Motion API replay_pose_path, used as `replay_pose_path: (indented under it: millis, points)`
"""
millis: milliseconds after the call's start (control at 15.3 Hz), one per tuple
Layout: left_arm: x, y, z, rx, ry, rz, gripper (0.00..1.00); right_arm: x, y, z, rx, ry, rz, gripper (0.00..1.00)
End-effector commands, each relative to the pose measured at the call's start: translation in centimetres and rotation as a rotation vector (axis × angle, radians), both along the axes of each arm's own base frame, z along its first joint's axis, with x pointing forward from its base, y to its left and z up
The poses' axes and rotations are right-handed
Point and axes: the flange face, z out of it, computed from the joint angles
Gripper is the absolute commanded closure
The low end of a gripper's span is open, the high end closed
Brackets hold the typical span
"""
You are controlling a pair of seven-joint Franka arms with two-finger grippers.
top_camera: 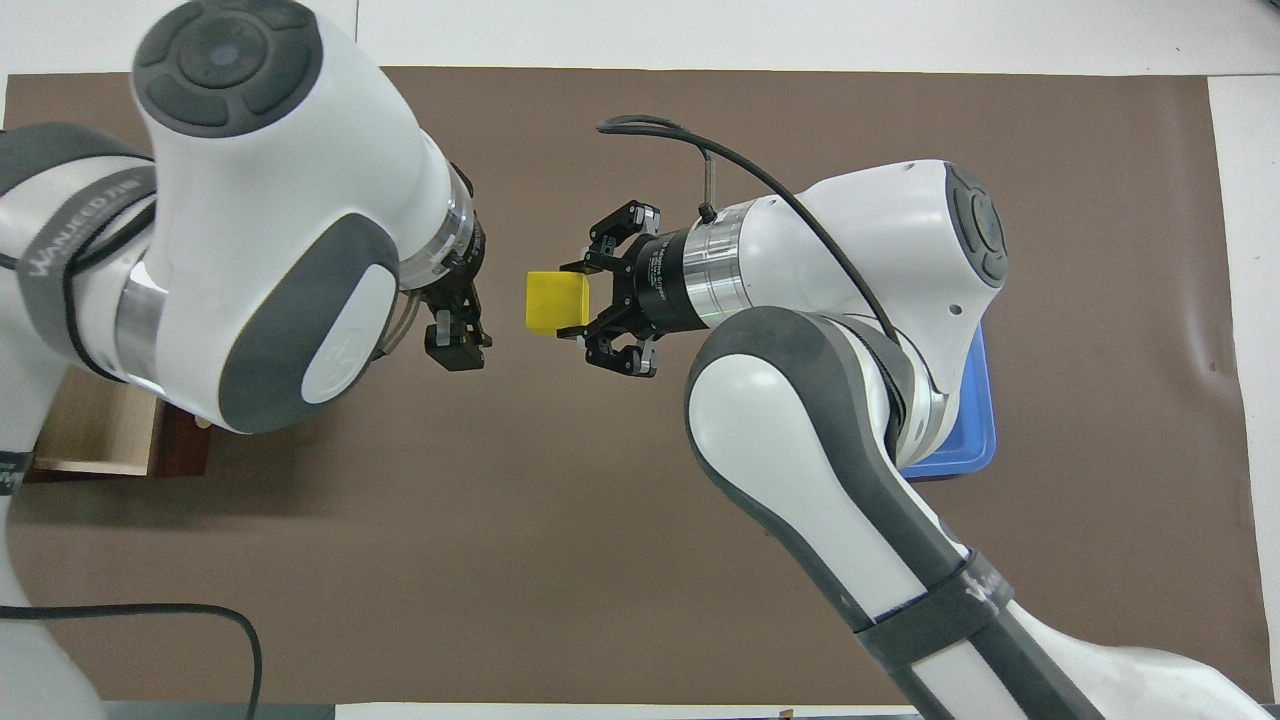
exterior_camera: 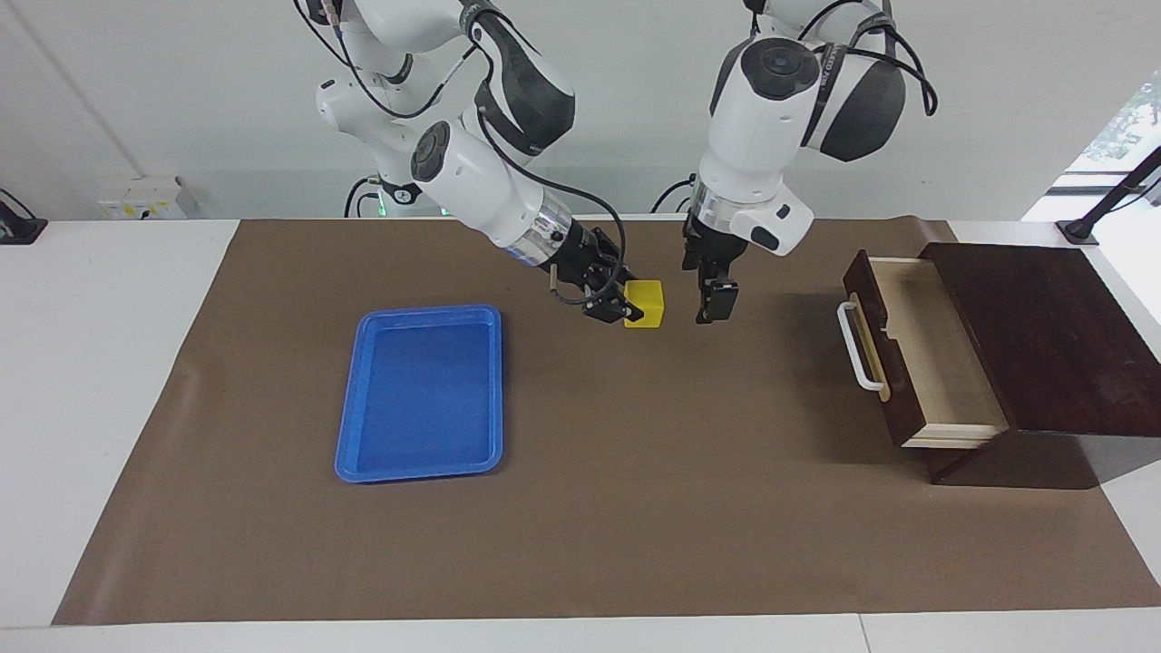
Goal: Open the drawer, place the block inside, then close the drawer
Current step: 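Carry the cube toward the left gripper while the left gripper approaches, then grasp the cube with the left gripper and open the right gripper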
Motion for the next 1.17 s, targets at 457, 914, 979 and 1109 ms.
replay_pose_path:
  millis: [457,914,979,1109]
  points:
    - [-0.3,-3.2,-0.2,-0.003,0.007,0.0,0.0,1.0,-0.3,0.5,0.041,0.027,-0.049,1.0]
    - [-0.8,-4.0,-0.3,-0.001,0.009,-0.01,0.0,0.9,-0.2,0.5,0.039,0.026,-0.047,1.0]
    - [-0.9,-4.1,-0.3,-0.001,0.009,-0.008,0.01,0.9,-0.2,0.5,0.041,0.027,-0.047,1.0]
    - [-0.9,-4.1,-0.3,-0.001,0.009,-0.008,0.09,0.9,-0.2,0.5,0.039,0.026,-0.047,1.0]
